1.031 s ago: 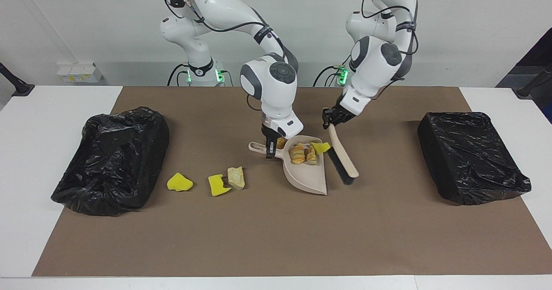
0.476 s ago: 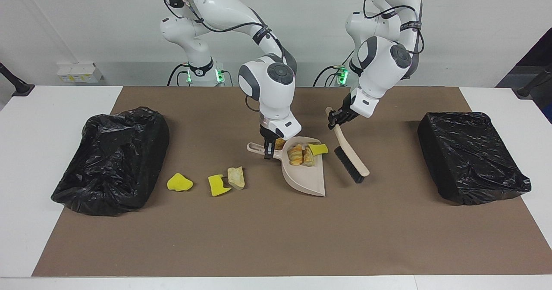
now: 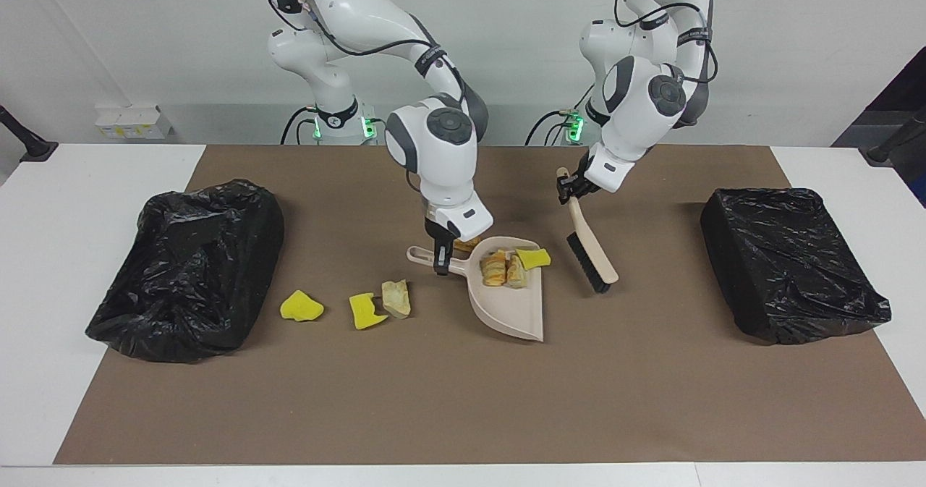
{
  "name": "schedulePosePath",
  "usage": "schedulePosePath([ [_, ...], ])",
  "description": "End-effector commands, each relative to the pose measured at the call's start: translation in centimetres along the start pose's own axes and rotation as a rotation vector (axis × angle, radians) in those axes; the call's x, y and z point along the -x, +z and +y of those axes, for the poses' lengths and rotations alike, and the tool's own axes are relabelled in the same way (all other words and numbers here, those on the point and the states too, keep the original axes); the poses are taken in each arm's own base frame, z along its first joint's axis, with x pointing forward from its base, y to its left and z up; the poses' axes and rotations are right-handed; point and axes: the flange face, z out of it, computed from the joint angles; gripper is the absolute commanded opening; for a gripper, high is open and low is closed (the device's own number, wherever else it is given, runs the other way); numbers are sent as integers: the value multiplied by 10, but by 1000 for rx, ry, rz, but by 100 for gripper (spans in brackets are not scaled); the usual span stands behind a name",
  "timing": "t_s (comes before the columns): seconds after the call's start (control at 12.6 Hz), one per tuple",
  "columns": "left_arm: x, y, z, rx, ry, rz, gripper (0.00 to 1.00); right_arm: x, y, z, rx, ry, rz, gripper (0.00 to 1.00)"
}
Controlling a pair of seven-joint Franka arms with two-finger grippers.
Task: Sweep and dump trash in bin
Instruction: 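Carry the loaded dustpan with the right gripper toward the bin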
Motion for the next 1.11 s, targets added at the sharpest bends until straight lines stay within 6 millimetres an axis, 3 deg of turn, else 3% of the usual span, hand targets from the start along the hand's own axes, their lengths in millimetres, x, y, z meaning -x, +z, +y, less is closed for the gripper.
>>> schedulePosePath([
  [0.0, 34, 4, 29, -52, 63, 12, 0, 37, -24, 18, -32, -2, 117, 0],
  [0.16, 81, 12, 68, -159, 93, 70, 0, 79, -35, 34, -61, -14, 164, 0],
  [0.32, 123, 18, 93, -183, 89, 78, 0, 119, -40, 44, -88, -47, 166, 0],
  [0.48, 152, 41, 110, -196, 108, 80, 0, 159, -41, 53, -119, -77, 164, 0],
  [0.87, 174, 86, 110, -169, 98, 118, 0, 237, -61, 65, -162, -117, 148, 0],
  [1.03, 170, 87, 113, -138, 100, 139, 0, 274, -64, 69, -167, -120, 150, 0],
])
